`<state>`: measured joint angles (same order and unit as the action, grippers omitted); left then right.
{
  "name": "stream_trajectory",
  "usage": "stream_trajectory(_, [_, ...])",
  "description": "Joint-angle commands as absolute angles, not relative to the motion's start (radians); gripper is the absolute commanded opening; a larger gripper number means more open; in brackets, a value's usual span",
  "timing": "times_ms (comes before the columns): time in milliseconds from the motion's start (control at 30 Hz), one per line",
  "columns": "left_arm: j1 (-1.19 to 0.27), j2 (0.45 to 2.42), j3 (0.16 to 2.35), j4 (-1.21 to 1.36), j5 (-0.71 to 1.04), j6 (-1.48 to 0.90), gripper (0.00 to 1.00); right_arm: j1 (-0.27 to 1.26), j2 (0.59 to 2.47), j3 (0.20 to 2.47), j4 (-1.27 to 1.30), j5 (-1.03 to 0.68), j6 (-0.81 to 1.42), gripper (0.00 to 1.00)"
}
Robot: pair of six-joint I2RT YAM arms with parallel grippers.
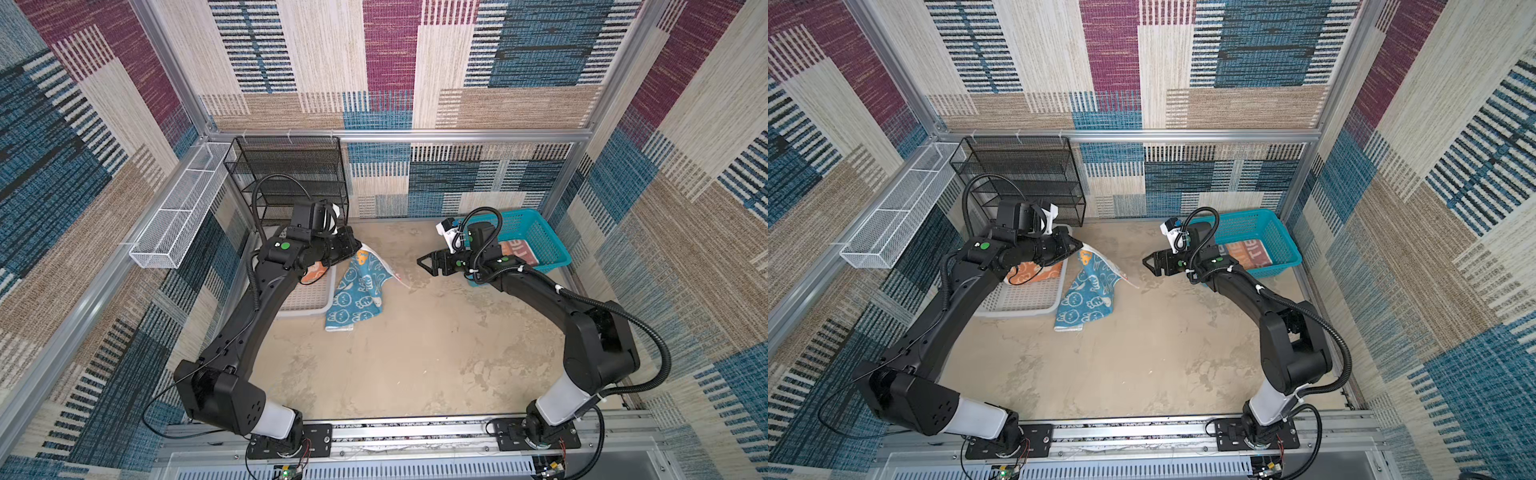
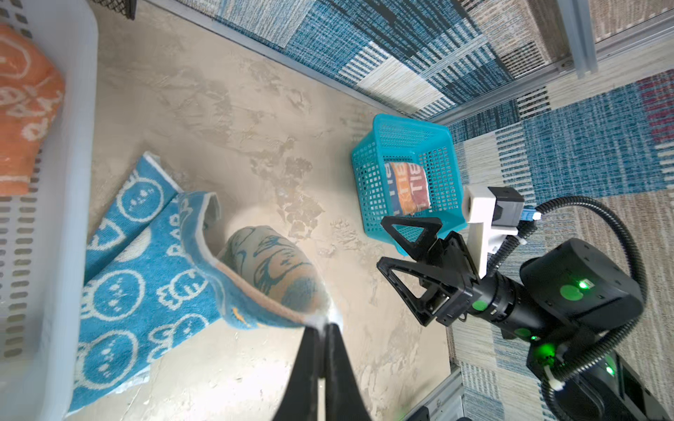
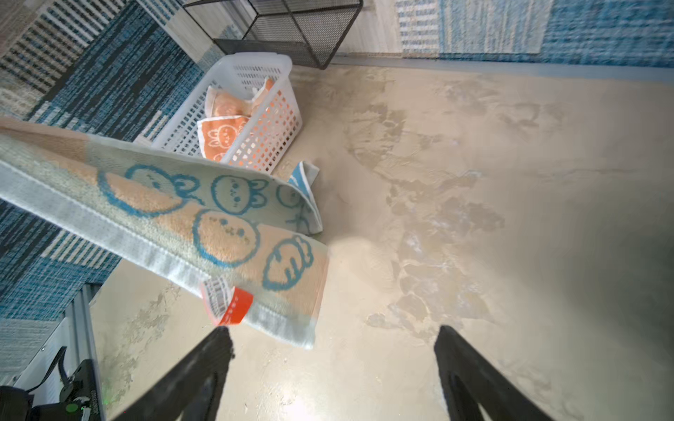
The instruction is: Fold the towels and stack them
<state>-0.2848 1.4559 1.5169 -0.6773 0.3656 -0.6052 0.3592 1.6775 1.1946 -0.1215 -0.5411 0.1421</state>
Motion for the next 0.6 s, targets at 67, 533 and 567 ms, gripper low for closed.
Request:
stream_trajectory(67, [-0.257, 1.413, 1.383, -0.638, 0.378, -0.571, 0.00, 0.434, 1.741, 1.156, 0.007, -0.536, 0.094, 0.95])
stream_trajectory(533, [-0.209, 1.416, 1.271, -0.623, 0.380, -0.549, 0.00, 0.649, 1.833, 0.998, 0.186, -0.290, 0.075, 0.98])
stream_trajectory(567, [-0.207, 1.416, 1.271, -0.622, 0.377, -0.548, 0.00, 0.658, 1.833, 0.990, 0.193, -0.273, 0.075, 0.97])
